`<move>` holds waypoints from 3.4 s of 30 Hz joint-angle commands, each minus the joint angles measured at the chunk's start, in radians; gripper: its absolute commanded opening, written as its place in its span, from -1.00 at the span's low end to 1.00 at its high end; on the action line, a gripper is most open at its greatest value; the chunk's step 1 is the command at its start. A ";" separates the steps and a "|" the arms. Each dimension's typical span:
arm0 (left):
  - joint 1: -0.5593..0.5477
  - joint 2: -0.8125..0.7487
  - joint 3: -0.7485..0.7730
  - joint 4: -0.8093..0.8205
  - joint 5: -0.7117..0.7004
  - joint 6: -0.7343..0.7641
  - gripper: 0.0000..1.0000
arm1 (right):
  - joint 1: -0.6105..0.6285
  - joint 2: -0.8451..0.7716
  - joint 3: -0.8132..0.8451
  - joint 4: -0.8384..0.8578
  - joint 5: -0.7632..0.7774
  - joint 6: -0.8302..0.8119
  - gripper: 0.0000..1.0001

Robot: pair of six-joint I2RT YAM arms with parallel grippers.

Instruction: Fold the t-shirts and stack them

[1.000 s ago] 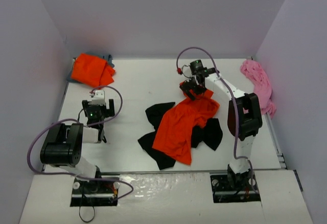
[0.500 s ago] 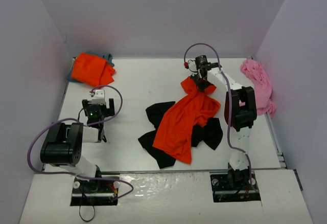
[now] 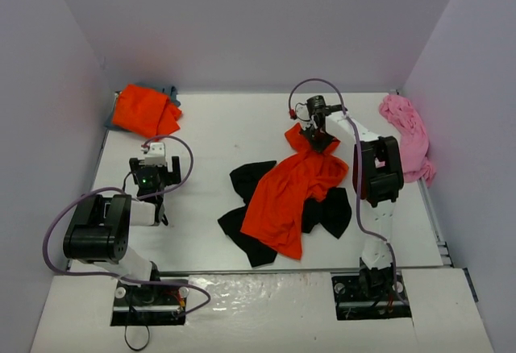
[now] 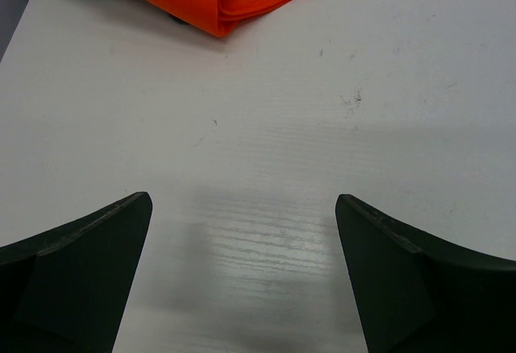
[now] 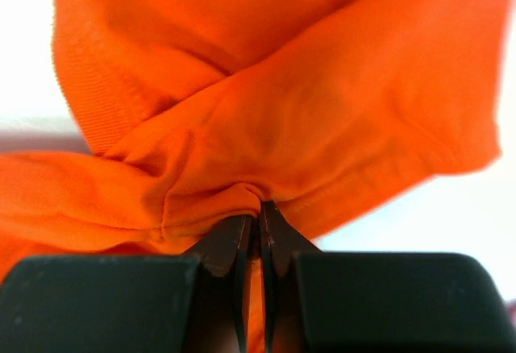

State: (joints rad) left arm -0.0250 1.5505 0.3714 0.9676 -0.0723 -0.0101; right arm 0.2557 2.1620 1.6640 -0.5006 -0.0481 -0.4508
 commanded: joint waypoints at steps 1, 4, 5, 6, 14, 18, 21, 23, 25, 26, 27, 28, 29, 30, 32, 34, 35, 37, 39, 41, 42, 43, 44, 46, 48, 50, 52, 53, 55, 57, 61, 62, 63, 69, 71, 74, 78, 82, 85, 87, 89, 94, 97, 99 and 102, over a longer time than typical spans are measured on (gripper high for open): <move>-0.001 -0.024 0.034 0.051 -0.005 0.009 0.94 | -0.019 -0.170 0.088 0.102 0.212 0.035 -1.00; -0.001 -0.024 0.034 0.051 -0.005 0.009 0.94 | -0.061 -0.257 0.150 0.220 0.331 0.055 -1.00; -0.001 -0.024 0.033 0.051 -0.006 0.009 0.94 | -0.076 -0.277 0.169 0.251 0.365 0.059 -1.00; -0.001 -0.024 0.032 0.051 -0.005 0.009 0.94 | -0.089 -0.293 0.180 0.284 0.400 0.057 -1.00; -0.001 -0.024 0.034 0.051 -0.005 0.009 0.94 | -0.182 -0.386 0.192 0.584 0.687 -0.107 -1.00; -0.001 -0.024 0.034 0.051 -0.006 0.009 0.94 | -0.277 -0.381 0.308 0.620 0.764 -0.140 -1.00; -0.002 -0.024 0.034 0.051 -0.005 0.009 0.94 | -0.304 -0.405 0.341 0.730 0.822 -0.231 -1.00; -0.003 -0.024 0.034 0.051 -0.004 0.009 0.94 | -0.306 -0.423 0.351 0.789 0.844 -0.310 -1.00; -0.001 -0.024 0.034 0.051 -0.006 0.009 0.94 | -0.320 -0.417 0.378 0.824 0.876 -0.368 -1.00; -0.001 -0.024 0.034 0.051 -0.006 0.009 0.94 | -0.330 -0.415 0.392 0.837 0.886 -0.400 -1.00; -0.001 -0.024 0.034 0.051 -0.006 0.009 0.94 | -0.351 -0.421 0.396 0.830 0.873 -0.386 -1.00; -0.001 -0.024 0.034 0.051 -0.006 0.009 0.94 | -0.369 -0.430 0.390 0.819 0.859 -0.375 -1.00; -0.001 -0.024 0.034 0.051 -0.006 0.009 0.94 | -0.382 -0.436 0.382 0.811 0.850 -0.374 -1.00; -0.001 -0.024 0.033 0.051 -0.006 0.009 0.94 | -0.392 -0.439 0.363 0.815 0.852 -0.377 -1.00; -0.002 -0.025 0.033 0.053 -0.006 0.009 0.94 | -0.411 -0.452 0.282 0.832 0.858 -0.389 -1.00; -0.003 -0.026 0.030 0.054 -0.006 0.009 0.94 | -0.436 -0.463 0.209 0.837 0.852 -0.387 -1.00; -0.003 -0.026 0.029 0.054 -0.005 0.009 0.94 | -0.445 -0.462 0.170 0.830 0.847 -0.374 -1.00; -0.003 -0.024 0.034 0.049 -0.004 0.009 0.94 | -0.448 -0.445 0.128 0.765 0.850 -0.333 -0.70; -0.003 -0.026 0.034 0.050 -0.004 0.009 0.94 | -0.446 -0.423 0.121 0.629 0.775 -0.236 0.31; -0.003 -0.026 0.032 0.052 -0.003 0.009 0.94 | -0.443 -0.427 0.096 0.512 0.677 -0.132 0.97; -0.002 -0.027 0.029 0.056 0.015 0.021 0.94 | -0.440 -0.441 0.079 0.479 0.612 -0.094 1.00; -0.001 -0.029 0.025 0.063 0.034 0.034 0.94 | -0.434 -0.459 0.065 0.459 0.554 -0.062 1.00; -0.001 -0.028 0.017 0.079 0.052 0.049 0.94 | -0.418 -0.485 0.058 0.463 0.514 -0.041 1.00; -0.001 -0.028 0.011 0.088 0.068 0.059 0.94 | -0.391 -0.524 0.068 0.471 0.470 -0.002 1.00; 0.000 -0.028 0.011 0.087 0.070 0.058 0.94 | -0.362 -0.548 0.130 0.441 0.413 0.022 1.00; 0.000 -0.026 0.014 0.083 0.071 0.058 0.94 | -0.302 -0.541 0.231 0.299 0.313 0.028 1.00; 0.004 -0.026 0.014 0.082 0.072 0.056 0.94 | -0.241 -0.469 0.363 0.064 0.287 0.035 0.91; 0.006 -0.026 0.016 0.081 0.072 0.055 0.94 | -0.220 -0.438 0.401 -0.038 0.266 0.044 0.79; 0.009 -0.026 0.019 0.079 0.072 0.051 0.94 | -0.205 -0.428 0.372 -0.119 0.209 0.057 0.20; 0.012 -0.026 0.022 0.073 0.072 0.048 0.94 | -0.208 -0.484 0.240 -0.094 0.215 0.057 -0.35; 0.014 -0.024 0.023 0.070 0.072 0.045 0.94 | -0.213 -0.578 0.014 -0.044 0.231 0.044 -0.58; 0.014 -0.025 0.023 0.070 0.072 0.045 0.94 | -0.213 -0.590 -0.022 -0.055 0.229 0.045 -0.77; 0.015 -0.026 0.023 0.070 0.072 0.045 0.94 | -0.214 -0.601 -0.052 -0.074 0.222 0.051 -1.00; 0.016 -0.024 0.024 0.069 0.084 0.045 0.94 | -0.216 -0.642 -0.219 -0.158 0.151 0.064 -1.00; 0.017 -0.024 0.024 0.068 0.098 0.044 0.94 | -0.217 -0.637 -0.247 -0.166 0.132 0.071 -1.00; 0.017 -0.024 0.024 0.069 0.098 0.044 0.94 | -0.217 -0.596 -0.276 -0.172 0.080 0.086 -1.00; 0.019 -0.024 0.023 0.069 0.100 0.044 0.94 | -0.219 -0.509 -0.299 -0.171 0.026 0.104 -1.00; 0.017 -0.024 0.024 0.069 0.100 0.042 0.94 | -0.219 -0.446 -0.323 -0.167 -0.002 0.113 -1.00; 0.019 -0.024 0.024 0.068 0.101 0.042 0.94 | -0.216 -0.399 -0.313 -0.165 -0.012 0.112 -1.00; 0.019 -0.024 0.024 0.069 0.101 0.042 0.94 | -0.217 -0.379 -0.301 -0.158 -0.012 0.115 -1.00; 0.019 -0.024 0.024 0.069 0.101 0.042 0.94 | -0.217 -0.362 -0.289 -0.145 0.001 0.120 -1.00; 0.019 -0.024 0.023 0.068 0.103 0.042 0.94 | -0.216 -0.249 -0.234 -0.131 0.013 0.134 -1.00; 0.020 -0.024 0.024 0.069 0.103 0.042 0.94 | -0.216 -0.199 -0.202 -0.122 0.024 0.141 -1.00; 0.019 -0.024 0.024 0.068 0.103 0.042 0.94 | -0.217 -0.146 -0.174 -0.120 0.034 0.145 -1.00; 0.019 -0.024 0.024 0.068 0.104 0.042 0.94 | -0.216 -0.068 -0.105 -0.119 0.059 0.150 -1.00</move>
State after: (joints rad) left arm -0.0116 1.5505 0.3698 0.9751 0.0155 0.0269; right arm 0.0399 2.0362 1.4648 -0.6095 -0.0319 -0.3200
